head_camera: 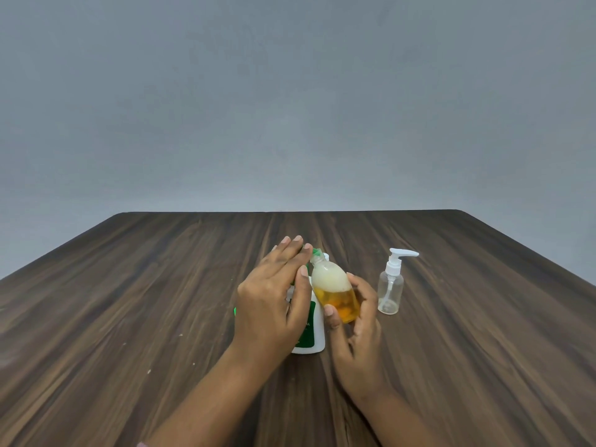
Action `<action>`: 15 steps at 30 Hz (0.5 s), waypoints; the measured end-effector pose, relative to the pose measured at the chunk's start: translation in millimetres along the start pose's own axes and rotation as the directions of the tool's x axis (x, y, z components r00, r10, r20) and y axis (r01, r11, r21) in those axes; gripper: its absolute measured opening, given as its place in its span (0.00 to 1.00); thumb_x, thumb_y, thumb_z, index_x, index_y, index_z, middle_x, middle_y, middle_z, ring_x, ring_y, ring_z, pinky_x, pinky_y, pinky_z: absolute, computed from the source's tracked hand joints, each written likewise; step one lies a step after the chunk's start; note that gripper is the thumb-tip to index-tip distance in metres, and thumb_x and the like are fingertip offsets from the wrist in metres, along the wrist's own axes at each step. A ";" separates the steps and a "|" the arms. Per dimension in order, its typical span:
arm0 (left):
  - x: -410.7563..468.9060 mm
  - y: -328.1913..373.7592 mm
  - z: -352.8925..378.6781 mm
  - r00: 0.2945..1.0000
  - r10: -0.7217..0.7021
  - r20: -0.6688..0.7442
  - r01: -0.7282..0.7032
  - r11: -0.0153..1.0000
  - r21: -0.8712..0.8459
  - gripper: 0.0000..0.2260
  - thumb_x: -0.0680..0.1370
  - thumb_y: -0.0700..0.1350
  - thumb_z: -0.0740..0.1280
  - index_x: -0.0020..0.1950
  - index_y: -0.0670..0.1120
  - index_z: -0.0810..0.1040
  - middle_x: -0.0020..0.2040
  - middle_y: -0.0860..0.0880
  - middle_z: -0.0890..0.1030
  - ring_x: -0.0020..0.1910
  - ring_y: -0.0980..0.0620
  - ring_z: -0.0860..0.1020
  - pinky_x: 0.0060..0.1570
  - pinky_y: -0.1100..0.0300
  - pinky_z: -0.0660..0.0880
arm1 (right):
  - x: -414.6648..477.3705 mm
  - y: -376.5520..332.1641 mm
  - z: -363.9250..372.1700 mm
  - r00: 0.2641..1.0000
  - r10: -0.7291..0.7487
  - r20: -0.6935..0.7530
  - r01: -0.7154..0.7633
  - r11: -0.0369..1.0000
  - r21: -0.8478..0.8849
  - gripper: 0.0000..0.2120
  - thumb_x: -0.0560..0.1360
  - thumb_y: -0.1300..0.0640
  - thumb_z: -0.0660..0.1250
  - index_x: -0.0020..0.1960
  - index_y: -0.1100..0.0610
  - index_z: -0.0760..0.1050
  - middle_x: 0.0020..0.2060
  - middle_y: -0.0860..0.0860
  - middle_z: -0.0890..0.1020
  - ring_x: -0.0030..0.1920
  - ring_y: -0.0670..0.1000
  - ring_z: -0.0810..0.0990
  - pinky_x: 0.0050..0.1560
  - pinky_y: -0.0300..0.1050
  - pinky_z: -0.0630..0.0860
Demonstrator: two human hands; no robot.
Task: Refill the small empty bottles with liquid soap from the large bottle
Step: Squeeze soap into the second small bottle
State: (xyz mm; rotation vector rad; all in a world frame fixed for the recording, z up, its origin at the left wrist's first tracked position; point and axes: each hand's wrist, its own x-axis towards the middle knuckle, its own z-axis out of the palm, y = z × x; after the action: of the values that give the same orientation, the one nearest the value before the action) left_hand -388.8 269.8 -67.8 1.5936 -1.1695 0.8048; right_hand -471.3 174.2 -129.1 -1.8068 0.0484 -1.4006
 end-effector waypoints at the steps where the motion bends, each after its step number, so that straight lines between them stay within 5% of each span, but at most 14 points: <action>1: 2.1 0.4 -1.1 1.000 0.007 0.006 -0.007 1.000 0.018 0.17 0.79 0.44 0.57 0.59 0.40 0.81 0.60 0.46 0.80 0.64 0.51 0.75 0.61 0.55 0.73 | 0.3 -0.2 0.1 1.000 -0.001 -0.001 0.001 1.000 0.008 0.21 0.75 0.67 0.63 0.65 0.56 0.63 0.54 0.34 0.77 0.49 0.39 0.79 0.43 0.26 0.74; 10: -6.7 -2.1 5.4 1.000 0.003 -0.016 -0.002 1.000 0.027 0.17 0.79 0.43 0.56 0.60 0.39 0.80 0.61 0.45 0.79 0.65 0.49 0.75 0.65 0.50 0.70 | 0.9 -3.6 -0.4 1.000 0.006 -0.017 -0.005 1.000 0.028 0.18 0.77 0.57 0.61 0.66 0.57 0.63 0.53 0.39 0.77 0.47 0.40 0.79 0.42 0.27 0.73; 15: -1.8 -2.2 2.7 1.000 0.017 0.007 -0.018 0.999 0.048 0.18 0.79 0.44 0.56 0.61 0.40 0.80 0.62 0.46 0.79 0.65 0.50 0.74 0.66 0.49 0.69 | 0.9 -2.7 1.2 1.000 0.030 -0.009 -0.029 0.999 0.040 0.20 0.76 0.66 0.63 0.66 0.58 0.63 0.55 0.35 0.77 0.50 0.39 0.79 0.43 0.27 0.74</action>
State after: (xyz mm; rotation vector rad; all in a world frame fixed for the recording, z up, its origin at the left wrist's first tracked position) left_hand -387.4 268.0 -70.9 1.6284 -1.1780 0.8457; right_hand -471.1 176.2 -126.7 -1.7602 0.0518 -1.3803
